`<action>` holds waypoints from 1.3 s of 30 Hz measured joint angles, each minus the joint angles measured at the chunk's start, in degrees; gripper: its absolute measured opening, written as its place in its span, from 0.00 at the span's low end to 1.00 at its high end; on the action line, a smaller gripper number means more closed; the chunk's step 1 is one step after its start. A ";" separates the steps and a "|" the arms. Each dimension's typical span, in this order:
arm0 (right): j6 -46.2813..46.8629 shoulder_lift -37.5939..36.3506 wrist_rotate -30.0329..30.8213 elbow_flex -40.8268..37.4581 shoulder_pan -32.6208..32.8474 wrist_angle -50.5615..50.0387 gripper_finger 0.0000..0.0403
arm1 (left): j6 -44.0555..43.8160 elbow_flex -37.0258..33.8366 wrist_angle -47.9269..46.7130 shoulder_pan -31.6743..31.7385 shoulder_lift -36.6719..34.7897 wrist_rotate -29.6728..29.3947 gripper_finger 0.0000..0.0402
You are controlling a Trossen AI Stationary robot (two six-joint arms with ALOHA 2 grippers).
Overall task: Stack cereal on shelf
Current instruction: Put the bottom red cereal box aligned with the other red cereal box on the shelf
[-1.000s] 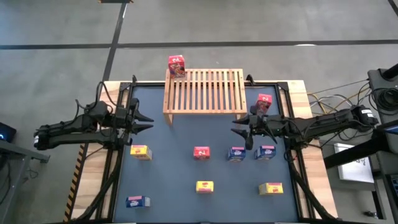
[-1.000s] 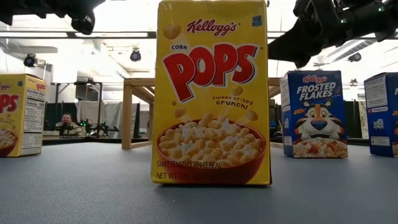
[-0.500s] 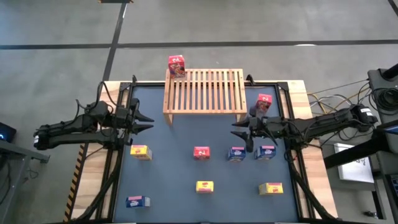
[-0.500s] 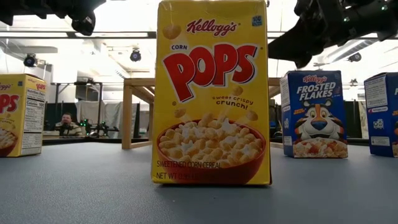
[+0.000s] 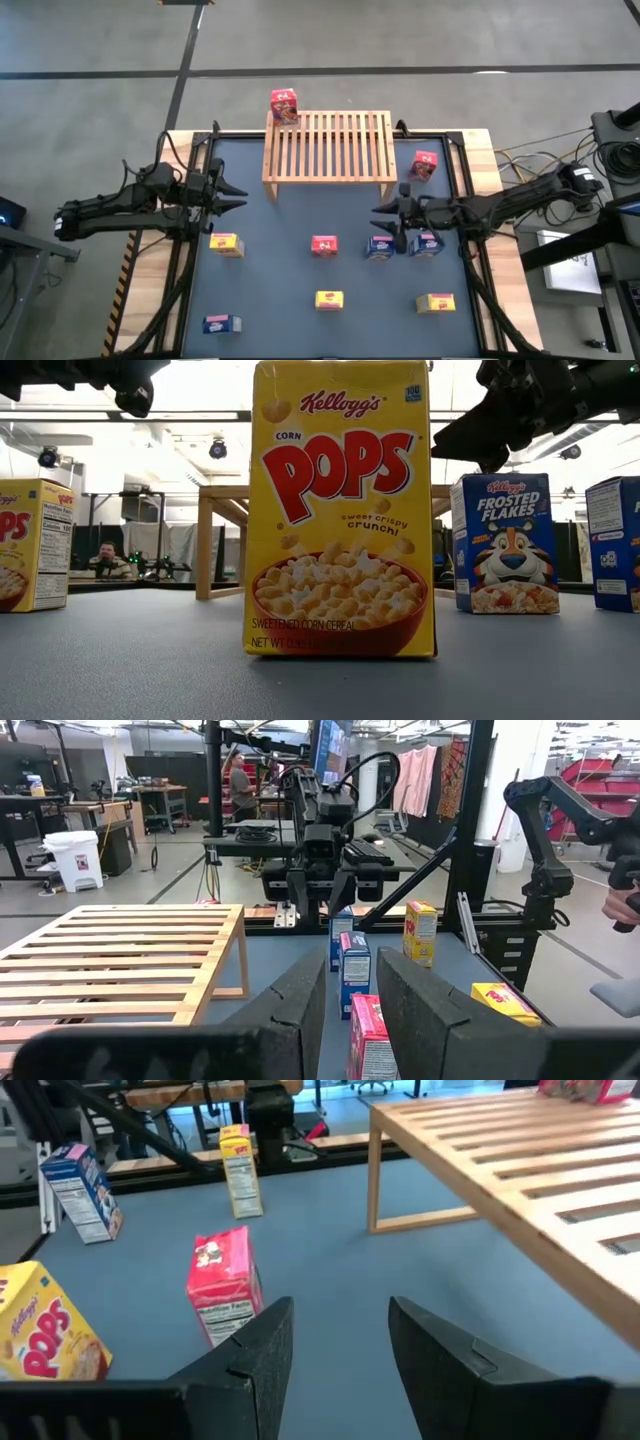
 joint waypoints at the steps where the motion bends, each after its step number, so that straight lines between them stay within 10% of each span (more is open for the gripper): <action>1: 0.24 0.30 0.07 0.00 0.20 0.00 0.38 | 0.00 0.00 0.00 0.00 0.00 0.00 0.19; 39: -6.31 2.35 1.05 0.20 0.76 6.05 0.38 | 1.07 0.00 -0.13 0.00 0.00 0.00 0.19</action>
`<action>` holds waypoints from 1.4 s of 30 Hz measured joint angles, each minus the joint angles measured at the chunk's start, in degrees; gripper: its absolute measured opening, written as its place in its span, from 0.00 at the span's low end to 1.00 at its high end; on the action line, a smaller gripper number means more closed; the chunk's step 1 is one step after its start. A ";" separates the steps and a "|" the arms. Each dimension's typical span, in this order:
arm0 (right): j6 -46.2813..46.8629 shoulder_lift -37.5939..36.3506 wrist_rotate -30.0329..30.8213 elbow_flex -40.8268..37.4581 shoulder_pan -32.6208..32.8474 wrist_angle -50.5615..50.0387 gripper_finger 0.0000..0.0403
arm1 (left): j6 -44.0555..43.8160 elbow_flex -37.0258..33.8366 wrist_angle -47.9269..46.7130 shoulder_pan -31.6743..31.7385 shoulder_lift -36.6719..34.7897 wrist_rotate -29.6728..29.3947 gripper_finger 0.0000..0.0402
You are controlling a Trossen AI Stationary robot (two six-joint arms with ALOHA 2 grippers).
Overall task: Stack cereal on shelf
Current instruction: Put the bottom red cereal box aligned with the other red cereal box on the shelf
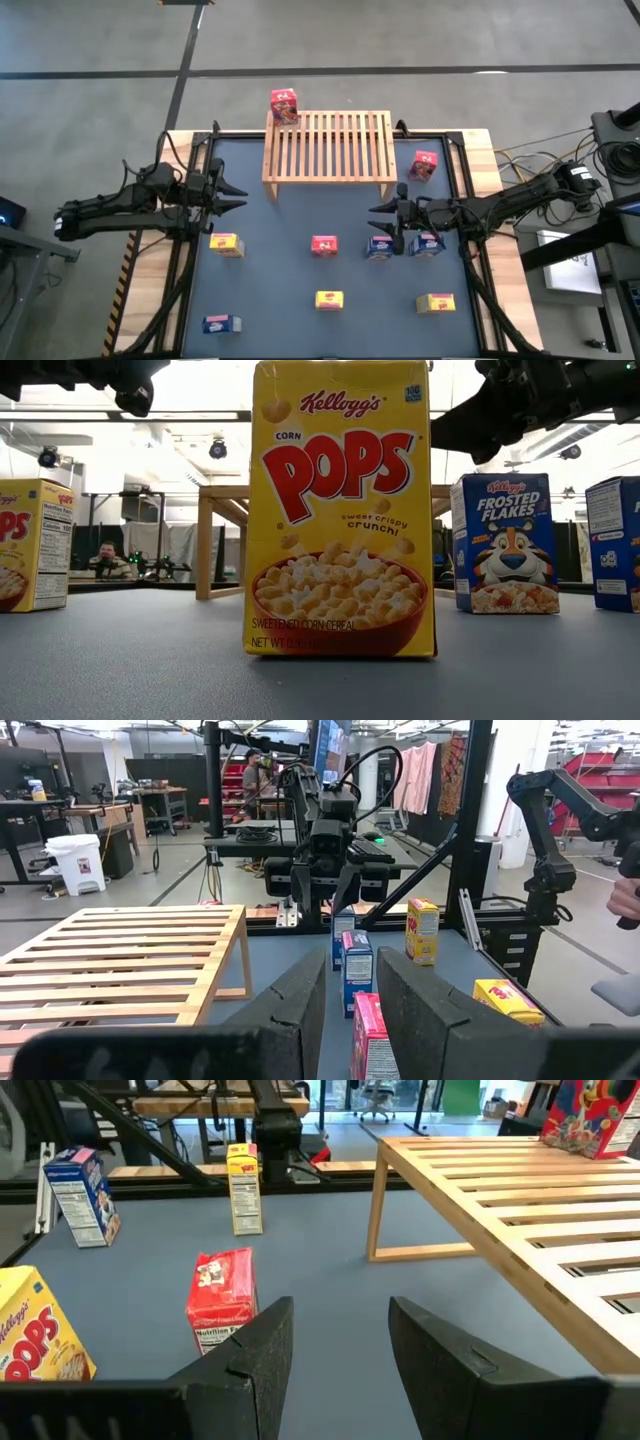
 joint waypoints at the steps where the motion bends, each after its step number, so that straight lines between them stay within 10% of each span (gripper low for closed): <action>1: 0.03 0.00 0.00 0.00 0.00 0.00 0.38 | 0.00 0.00 0.00 0.01 0.00 0.00 0.19; 42: -0.67 -0.04 0.00 0.00 0.00 4.21 0.38 | -2.80 0.00 0.02 0.00 0.00 0.02 0.19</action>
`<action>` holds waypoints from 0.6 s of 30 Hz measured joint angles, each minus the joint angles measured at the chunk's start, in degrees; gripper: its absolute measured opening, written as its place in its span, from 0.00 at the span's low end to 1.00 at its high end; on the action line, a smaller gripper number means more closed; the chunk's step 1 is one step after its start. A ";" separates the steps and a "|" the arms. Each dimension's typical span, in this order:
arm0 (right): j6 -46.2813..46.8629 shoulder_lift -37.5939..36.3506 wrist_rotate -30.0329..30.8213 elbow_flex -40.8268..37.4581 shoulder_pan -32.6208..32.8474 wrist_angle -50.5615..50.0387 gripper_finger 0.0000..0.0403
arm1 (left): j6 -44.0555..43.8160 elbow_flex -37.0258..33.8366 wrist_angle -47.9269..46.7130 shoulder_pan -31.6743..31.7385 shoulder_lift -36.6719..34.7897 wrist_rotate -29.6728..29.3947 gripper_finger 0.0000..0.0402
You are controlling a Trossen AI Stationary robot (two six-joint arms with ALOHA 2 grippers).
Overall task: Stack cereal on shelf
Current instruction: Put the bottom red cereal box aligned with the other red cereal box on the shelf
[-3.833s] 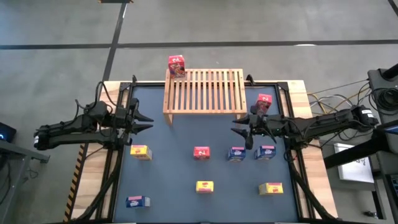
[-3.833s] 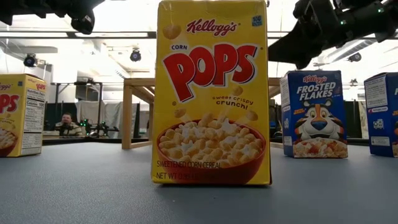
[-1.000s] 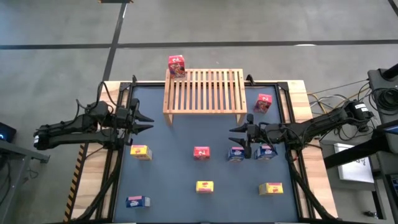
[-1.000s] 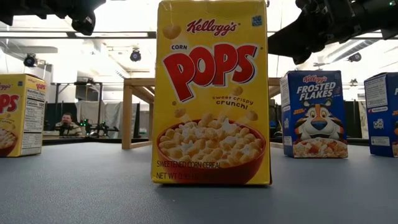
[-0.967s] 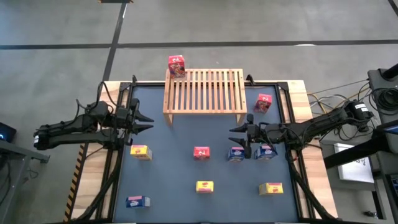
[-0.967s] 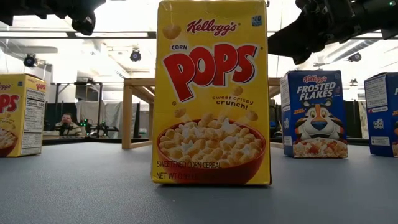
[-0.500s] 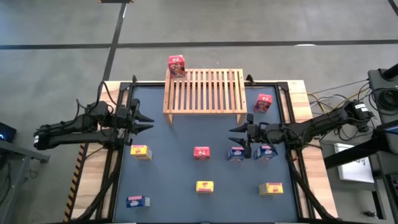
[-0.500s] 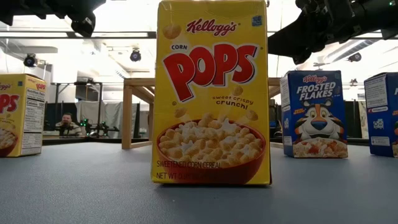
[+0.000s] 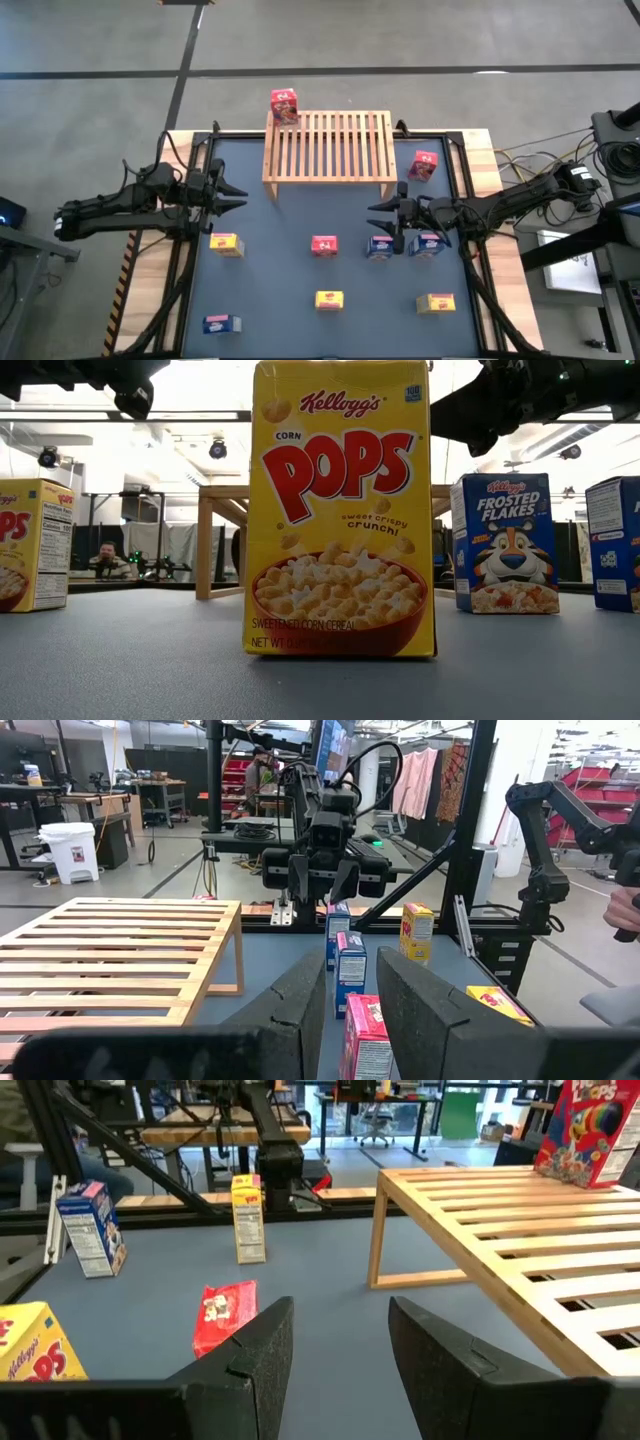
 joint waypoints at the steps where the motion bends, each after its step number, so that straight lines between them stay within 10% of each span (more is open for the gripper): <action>1: 0.01 -0.01 0.00 0.00 0.00 0.01 0.38 | 0.00 0.00 0.00 0.00 0.00 0.00 0.19; 18: 1.62 -0.01 -0.10 0.00 0.00 -0.56 0.38 | 0.00 0.00 0.00 0.00 0.00 0.00 0.19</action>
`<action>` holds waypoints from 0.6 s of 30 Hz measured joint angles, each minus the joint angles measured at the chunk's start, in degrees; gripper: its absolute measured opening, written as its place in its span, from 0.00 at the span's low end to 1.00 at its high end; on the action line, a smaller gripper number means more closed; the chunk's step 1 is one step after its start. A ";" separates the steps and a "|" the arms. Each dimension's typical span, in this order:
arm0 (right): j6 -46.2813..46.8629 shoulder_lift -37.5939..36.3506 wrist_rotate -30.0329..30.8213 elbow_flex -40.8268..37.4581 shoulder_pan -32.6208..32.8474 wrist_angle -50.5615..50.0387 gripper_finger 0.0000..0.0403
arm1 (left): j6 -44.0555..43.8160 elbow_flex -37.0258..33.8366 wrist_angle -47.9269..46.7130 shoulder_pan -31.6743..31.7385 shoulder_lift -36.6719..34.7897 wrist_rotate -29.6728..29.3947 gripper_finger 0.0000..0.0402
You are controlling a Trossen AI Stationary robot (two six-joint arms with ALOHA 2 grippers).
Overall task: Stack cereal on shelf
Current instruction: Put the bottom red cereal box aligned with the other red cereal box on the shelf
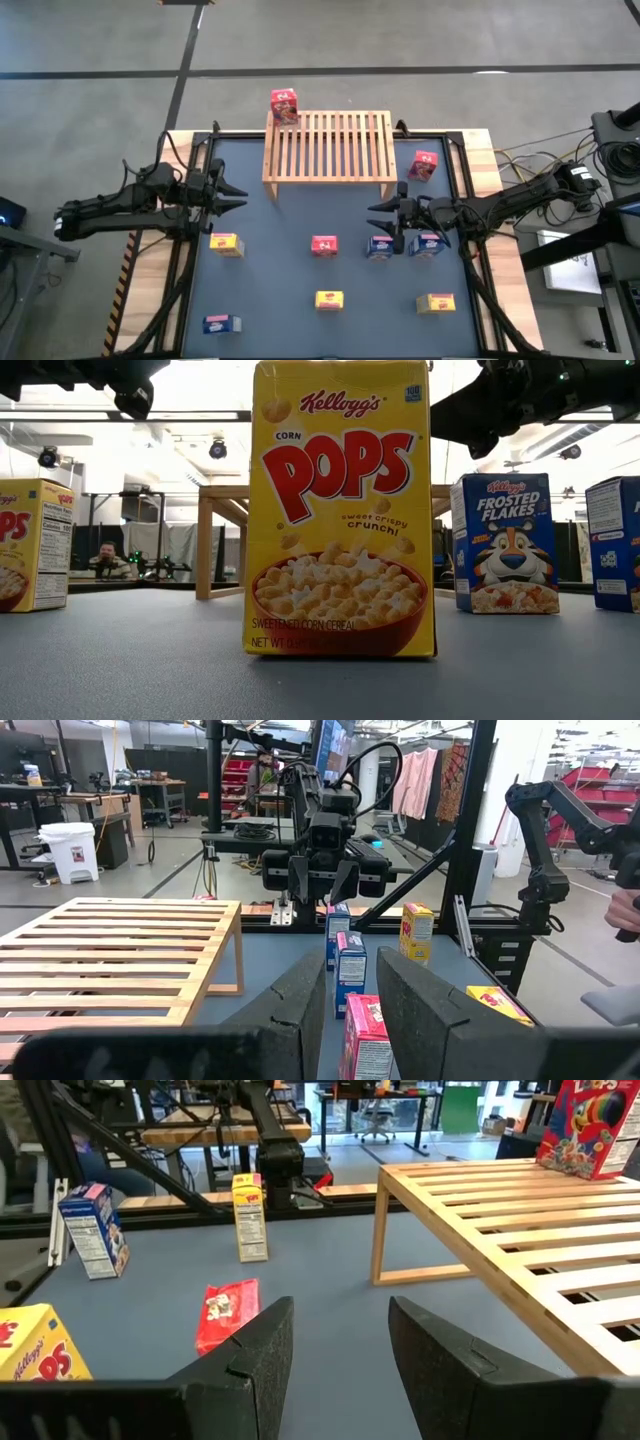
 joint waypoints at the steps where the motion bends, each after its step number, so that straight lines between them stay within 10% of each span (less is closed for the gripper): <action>1: 0.26 0.00 0.01 0.00 0.00 -0.16 0.38 | -0.01 0.00 0.00 0.00 0.00 0.00 0.19; 18: -0.99 12.36 -5.08 5.36 2.18 -1.30 0.39 | -0.01 0.00 0.00 0.00 0.00 0.01 0.19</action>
